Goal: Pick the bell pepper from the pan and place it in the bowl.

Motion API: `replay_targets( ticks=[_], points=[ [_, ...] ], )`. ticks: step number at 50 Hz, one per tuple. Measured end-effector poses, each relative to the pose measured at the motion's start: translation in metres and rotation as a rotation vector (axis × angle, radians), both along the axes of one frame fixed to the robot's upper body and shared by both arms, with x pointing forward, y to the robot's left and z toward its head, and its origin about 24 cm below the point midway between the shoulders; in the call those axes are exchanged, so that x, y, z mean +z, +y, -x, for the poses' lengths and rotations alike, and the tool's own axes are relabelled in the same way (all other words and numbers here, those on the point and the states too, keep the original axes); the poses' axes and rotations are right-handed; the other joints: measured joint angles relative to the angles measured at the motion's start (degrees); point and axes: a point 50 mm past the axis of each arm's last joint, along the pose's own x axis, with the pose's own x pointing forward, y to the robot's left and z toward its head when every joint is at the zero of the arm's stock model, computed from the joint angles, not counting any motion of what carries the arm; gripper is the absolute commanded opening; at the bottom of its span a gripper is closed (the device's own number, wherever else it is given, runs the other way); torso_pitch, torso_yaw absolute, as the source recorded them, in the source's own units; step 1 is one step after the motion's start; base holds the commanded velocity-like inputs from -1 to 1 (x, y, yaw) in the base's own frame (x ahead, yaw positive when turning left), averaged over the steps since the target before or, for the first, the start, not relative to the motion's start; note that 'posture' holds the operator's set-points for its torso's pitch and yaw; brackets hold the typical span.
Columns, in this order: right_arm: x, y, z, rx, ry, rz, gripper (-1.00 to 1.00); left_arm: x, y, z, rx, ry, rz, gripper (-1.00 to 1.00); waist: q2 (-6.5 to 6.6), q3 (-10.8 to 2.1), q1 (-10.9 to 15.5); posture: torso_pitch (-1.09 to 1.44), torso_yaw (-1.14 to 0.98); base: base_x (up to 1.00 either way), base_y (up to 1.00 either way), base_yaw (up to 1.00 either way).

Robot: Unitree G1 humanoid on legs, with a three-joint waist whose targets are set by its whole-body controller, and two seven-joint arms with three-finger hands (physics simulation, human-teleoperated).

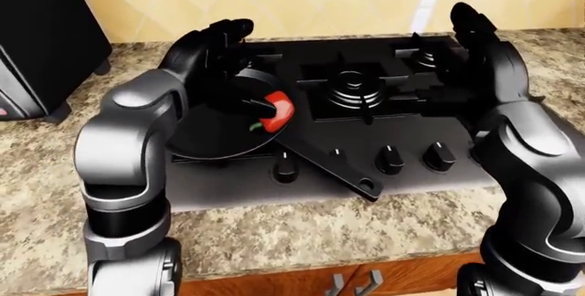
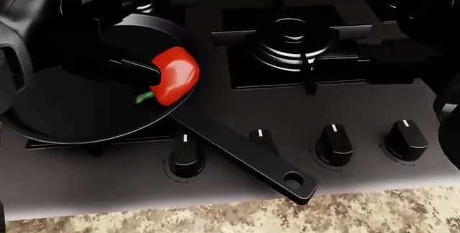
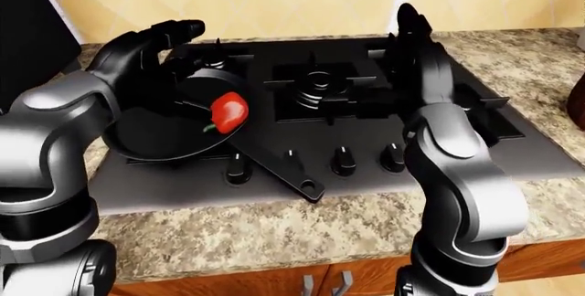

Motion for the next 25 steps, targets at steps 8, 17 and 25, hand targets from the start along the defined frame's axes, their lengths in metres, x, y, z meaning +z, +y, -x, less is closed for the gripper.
replay_targets(
  ticks=[8, 17, 25],
  points=[
    [0.0, -0.002, 0.0, -0.008, -0.005, -0.001, 1.0, -0.005, -0.005, 0.0, -0.032, 0.017, -0.016, 0.78, 0.27, -0.26, -0.06, 0.0, 0.0, 0.0, 0.0, 0.0],
    [-0.003, -0.001, 0.001, -0.006, 0.0, -0.002, 1.0, -0.008, -0.009, 0.002, -0.054, 0.022, -0.025, 0.75, 0.64, -0.66, -0.13, 0.0, 0.0, 0.0, 0.0, 0.0],
    [-0.002, -0.002, 0.002, -0.012, -0.003, -0.004, 1.0, -0.013, -0.009, 0.001, -0.061, 0.041, -0.042, 0.74, 0.95, -0.91, -0.12, 0.0, 0.0, 0.0, 0.0, 0.0]
  ],
)
